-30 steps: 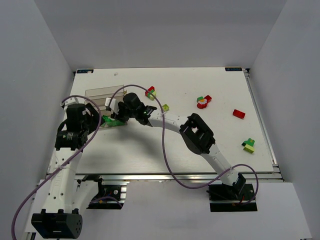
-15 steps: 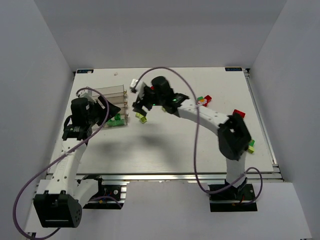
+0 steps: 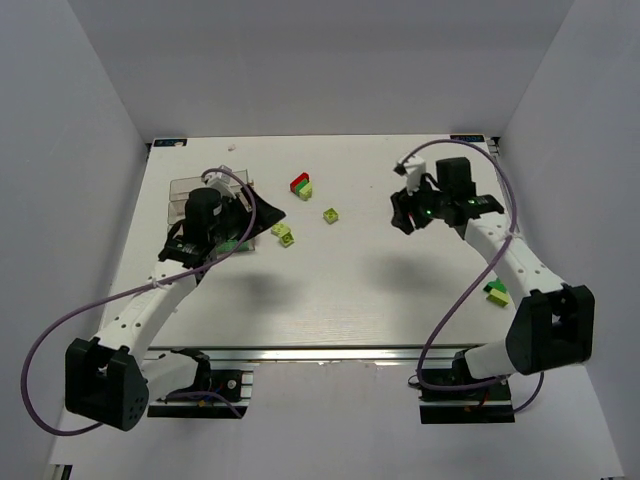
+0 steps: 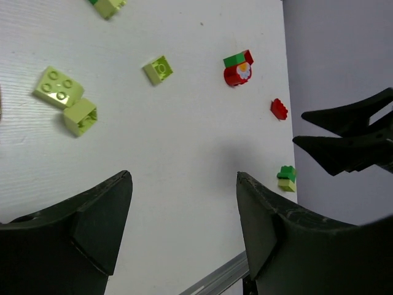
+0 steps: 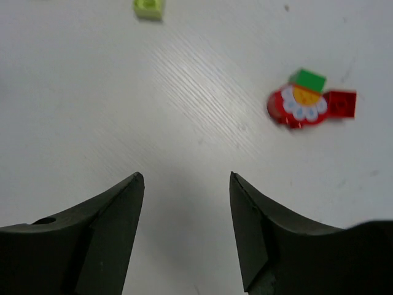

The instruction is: Sort the legos into containers by color

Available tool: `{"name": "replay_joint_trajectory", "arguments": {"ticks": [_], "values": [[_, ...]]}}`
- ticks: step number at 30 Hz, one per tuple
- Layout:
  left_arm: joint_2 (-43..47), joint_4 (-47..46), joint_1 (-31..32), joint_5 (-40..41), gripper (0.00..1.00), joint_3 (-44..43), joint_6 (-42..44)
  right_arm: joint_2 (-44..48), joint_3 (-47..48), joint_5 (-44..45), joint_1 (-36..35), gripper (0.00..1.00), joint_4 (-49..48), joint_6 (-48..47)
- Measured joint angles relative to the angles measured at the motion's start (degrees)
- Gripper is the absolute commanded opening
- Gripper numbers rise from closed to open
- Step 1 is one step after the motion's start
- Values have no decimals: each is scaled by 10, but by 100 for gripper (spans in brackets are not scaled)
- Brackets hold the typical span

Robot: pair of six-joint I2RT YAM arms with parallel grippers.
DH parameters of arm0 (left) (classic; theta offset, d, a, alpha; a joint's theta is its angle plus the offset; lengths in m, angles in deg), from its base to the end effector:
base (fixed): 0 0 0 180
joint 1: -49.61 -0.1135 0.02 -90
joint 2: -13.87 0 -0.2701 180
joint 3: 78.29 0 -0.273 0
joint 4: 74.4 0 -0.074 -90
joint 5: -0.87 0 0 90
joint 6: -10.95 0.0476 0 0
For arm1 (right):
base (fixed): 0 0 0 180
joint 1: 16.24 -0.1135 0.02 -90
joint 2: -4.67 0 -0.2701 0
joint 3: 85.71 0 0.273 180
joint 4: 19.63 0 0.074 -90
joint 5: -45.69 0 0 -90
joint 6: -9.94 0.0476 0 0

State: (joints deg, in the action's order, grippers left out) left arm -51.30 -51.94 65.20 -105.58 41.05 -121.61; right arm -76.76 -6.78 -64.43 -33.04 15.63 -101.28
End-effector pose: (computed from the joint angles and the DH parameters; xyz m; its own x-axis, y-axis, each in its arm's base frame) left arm 0.2712 -0.0897 0.2829 -0.6605 -0.4892 -0.5696 0.0734 0.7129 -0.6974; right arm 0.3268 0.1158 0.2960 -0.3540 -0.4619 -0.8132 -0.7079 0.7006 -0.0898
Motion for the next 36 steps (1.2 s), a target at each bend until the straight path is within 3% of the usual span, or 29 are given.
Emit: {"name": "replay_joint_trajectory", "arguments": {"ticks": [4, 6, 12, 23, 36], "values": [[-1, -25, 24, 11, 79, 10, -17, 50, -46, 50, 50, 85, 56, -11], [-4, -30, 26, 10, 79, 12, -21, 75, -63, 82, 66, 89, 76, -26], [-20, -40, 26, 5, 80, 12, -25, 107, -85, 162, 122, 89, 154, -115], [-61, -55, 29, -22, 81, 11, -32, 128, -125, 219, 222, 89, 266, -315], [-100, -49, 29, -37, 81, -12, -25, 40, -152, 236, 275, 89, 248, -389]]}}
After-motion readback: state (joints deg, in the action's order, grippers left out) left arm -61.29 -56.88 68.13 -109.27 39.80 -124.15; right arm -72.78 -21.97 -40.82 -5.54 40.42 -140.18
